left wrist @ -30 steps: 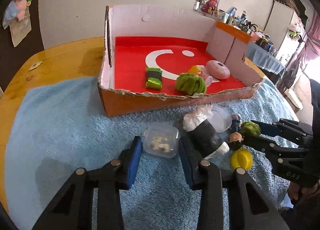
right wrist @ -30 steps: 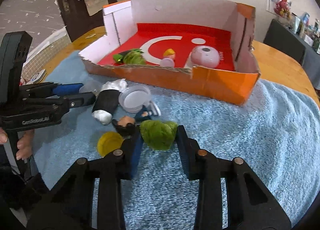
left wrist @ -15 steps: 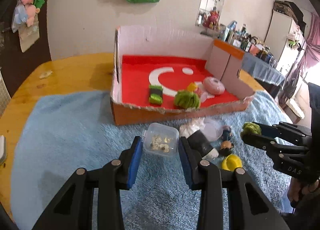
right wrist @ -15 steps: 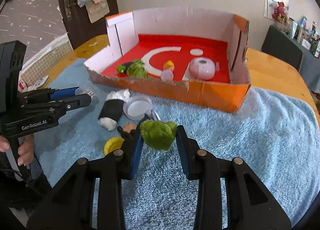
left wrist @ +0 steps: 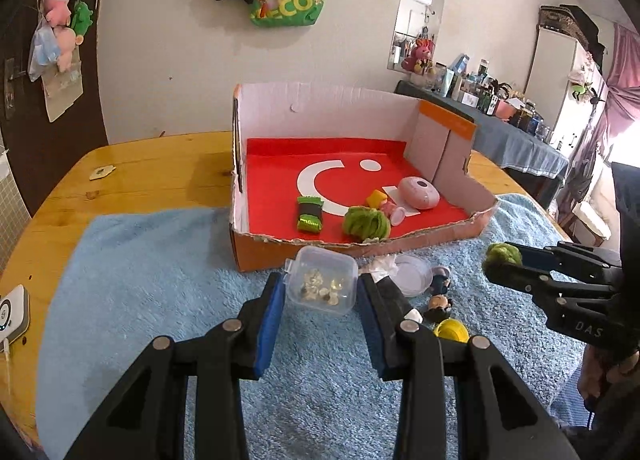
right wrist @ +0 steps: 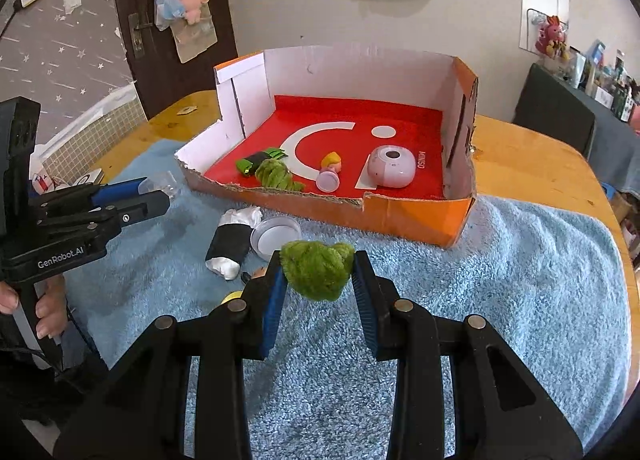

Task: Organize objects
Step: 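Carry both items into the red box and open both tools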

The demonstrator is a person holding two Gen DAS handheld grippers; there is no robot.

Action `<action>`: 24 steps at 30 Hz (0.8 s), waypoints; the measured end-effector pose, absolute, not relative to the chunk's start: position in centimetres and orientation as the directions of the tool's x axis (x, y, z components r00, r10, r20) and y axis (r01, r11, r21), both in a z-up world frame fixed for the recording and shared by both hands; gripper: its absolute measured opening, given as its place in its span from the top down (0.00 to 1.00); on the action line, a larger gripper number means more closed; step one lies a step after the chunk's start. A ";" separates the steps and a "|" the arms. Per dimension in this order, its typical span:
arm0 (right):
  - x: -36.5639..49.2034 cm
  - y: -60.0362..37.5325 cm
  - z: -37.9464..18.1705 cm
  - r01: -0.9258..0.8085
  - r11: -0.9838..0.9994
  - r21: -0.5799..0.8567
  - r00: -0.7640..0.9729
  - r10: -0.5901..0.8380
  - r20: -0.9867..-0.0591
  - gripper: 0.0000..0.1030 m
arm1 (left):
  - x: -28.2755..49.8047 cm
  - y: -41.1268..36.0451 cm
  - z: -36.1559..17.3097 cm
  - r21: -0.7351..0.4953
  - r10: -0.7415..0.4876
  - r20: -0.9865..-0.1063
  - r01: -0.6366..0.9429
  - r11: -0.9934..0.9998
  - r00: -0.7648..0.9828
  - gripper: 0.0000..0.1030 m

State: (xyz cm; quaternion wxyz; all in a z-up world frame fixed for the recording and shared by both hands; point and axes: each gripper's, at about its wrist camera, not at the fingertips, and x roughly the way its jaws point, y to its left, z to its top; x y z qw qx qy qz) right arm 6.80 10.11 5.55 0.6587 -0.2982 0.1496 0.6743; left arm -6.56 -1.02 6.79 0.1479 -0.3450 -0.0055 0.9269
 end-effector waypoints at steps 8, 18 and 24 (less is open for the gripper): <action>6.0 11.6 8.1 -0.971 -0.102 -0.215 0.038 0.826 -0.563 0.69 | -7.9 -0.3 9.3 -0.116 0.304 -0.599 -0.296 -0.948 -0.741 0.62; 6.3 22.4 11.8 -0.953 -0.067 -0.297 0.135 0.783 -0.608 0.69 | -16.6 3.1 11.1 -0.112 0.333 -0.664 -0.351 -0.930 -0.669 0.62; 7.7 28.3 11.4 -0.945 -0.043 -0.323 0.203 0.698 -0.687 0.69 | -21.4 4.6 9.0 -0.126 0.312 -0.751 -0.338 -0.933 -0.582 0.62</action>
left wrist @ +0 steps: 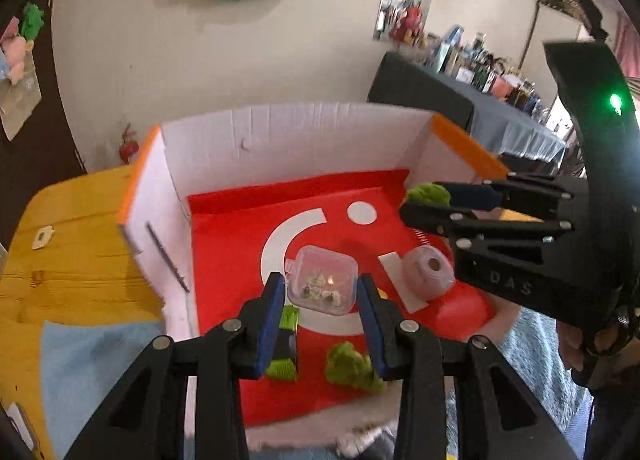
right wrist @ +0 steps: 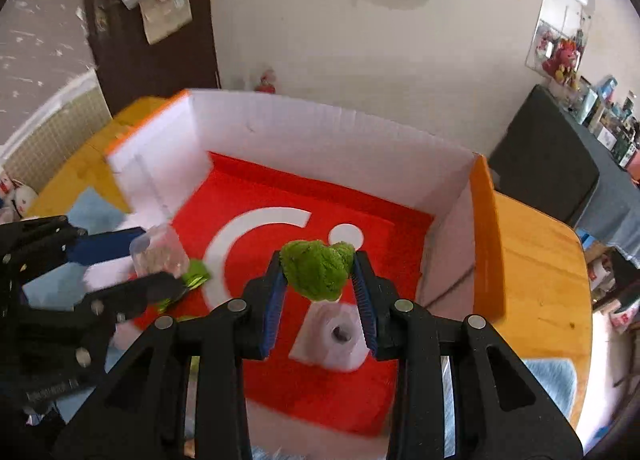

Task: Organize objects
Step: 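Carry both items into the red box and open both tools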

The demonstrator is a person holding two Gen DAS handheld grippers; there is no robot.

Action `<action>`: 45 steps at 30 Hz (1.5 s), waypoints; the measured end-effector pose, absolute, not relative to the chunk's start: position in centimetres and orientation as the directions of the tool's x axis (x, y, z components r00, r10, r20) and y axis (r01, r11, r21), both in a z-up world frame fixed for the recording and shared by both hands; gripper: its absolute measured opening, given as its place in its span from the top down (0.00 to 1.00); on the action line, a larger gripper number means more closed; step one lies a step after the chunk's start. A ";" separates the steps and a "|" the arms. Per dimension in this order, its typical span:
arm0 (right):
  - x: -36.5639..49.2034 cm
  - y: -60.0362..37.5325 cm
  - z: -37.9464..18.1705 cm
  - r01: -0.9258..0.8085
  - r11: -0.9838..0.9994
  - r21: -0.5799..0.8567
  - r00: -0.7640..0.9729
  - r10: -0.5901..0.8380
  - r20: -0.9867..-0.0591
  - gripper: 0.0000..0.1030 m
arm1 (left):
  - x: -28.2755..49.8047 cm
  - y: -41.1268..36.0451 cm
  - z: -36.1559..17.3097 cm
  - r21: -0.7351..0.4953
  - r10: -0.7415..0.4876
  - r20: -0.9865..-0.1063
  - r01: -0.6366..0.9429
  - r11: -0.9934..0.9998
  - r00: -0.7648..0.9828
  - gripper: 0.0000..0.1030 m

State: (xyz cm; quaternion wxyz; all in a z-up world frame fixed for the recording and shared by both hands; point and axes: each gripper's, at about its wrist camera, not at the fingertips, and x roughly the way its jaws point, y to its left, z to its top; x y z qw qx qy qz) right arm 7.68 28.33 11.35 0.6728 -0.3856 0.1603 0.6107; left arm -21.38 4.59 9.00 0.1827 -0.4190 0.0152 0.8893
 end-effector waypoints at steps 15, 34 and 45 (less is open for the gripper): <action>9.9 33.7 7.4 -0.952 -0.021 -0.306 0.251 0.521 -0.816 0.69 | -26.3 5.0 3.8 -0.059 0.197 -0.849 -0.282 -0.957 -0.491 0.62; 9.9 32.6 6.1 -0.961 -0.022 -0.274 0.232 0.469 -0.852 0.69 | -26.8 4.6 3.4 -0.079 0.202 -0.859 -0.267 -0.960 -0.471 0.62; 9.8 31.5 6.1 -0.965 -0.012 -0.261 0.226 0.465 -0.856 0.53 | -27.0 4.7 3.4 -0.090 0.211 -0.855 -0.265 -0.960 -0.473 0.62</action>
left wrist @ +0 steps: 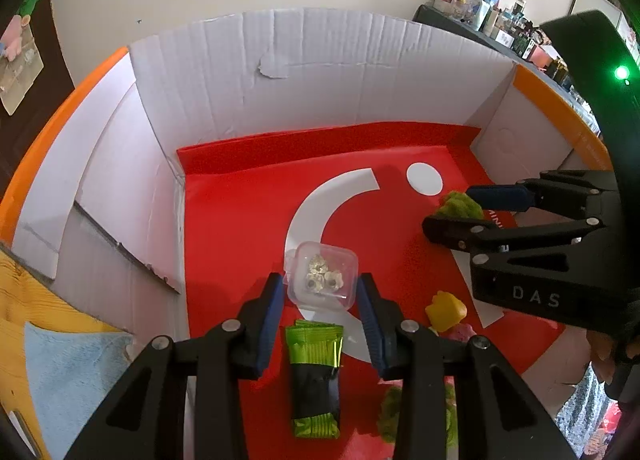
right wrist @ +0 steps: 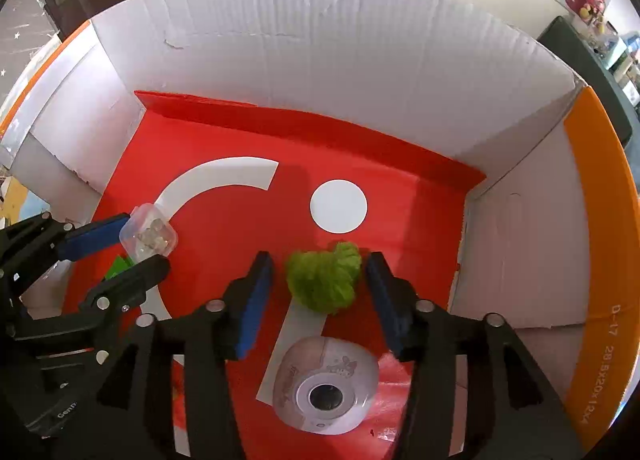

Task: Organize objects
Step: 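Carry both items into the red box and open both tools, then withdraw both tools from the box back over the towel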

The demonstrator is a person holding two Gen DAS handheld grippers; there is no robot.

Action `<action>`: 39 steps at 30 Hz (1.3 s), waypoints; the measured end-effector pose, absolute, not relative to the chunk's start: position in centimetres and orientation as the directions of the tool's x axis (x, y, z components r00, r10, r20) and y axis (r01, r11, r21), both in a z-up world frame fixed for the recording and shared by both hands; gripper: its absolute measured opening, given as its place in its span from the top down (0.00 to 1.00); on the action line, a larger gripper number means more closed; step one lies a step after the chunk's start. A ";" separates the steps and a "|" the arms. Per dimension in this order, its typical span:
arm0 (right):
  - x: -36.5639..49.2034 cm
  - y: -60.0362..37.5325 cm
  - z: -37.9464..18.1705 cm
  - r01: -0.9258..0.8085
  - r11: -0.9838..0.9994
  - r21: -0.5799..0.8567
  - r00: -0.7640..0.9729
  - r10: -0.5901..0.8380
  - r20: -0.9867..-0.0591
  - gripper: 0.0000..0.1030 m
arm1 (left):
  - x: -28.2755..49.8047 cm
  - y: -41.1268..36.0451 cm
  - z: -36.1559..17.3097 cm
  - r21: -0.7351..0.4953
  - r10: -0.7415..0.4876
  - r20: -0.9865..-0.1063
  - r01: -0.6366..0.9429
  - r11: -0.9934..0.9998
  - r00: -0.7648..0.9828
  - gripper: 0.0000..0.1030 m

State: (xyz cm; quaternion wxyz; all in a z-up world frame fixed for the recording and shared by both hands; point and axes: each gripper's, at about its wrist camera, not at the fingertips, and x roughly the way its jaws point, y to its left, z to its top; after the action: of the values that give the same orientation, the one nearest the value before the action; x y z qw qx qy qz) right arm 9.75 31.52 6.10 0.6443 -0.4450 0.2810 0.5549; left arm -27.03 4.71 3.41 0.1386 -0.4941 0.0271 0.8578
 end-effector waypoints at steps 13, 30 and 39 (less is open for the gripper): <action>9.3 29.8 6.2 -0.965 -0.011 -0.263 0.227 0.472 -0.852 0.48 | -26.5 4.7 3.9 -0.112 0.238 -0.847 -0.278 -0.954 -0.475 0.54; 8.7 26.0 6.7 -0.968 -0.027 -0.248 0.202 0.494 -0.845 0.36 | -25.4 4.4 5.3 -0.107 0.240 -0.825 -0.276 -0.955 -0.512 0.47; 7.9 23.7 10.0 -0.980 -0.020 -0.197 0.152 0.561 -0.814 0.31 | -23.2 3.3 8.1 -0.123 0.268 -0.774 -0.279 -0.952 -0.574 0.33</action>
State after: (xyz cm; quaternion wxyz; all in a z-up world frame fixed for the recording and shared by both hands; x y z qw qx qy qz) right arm 7.87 23.73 9.95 0.6480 -0.3954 0.2652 0.5945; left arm -23.23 3.33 8.12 0.1542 -0.4352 0.0062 0.8870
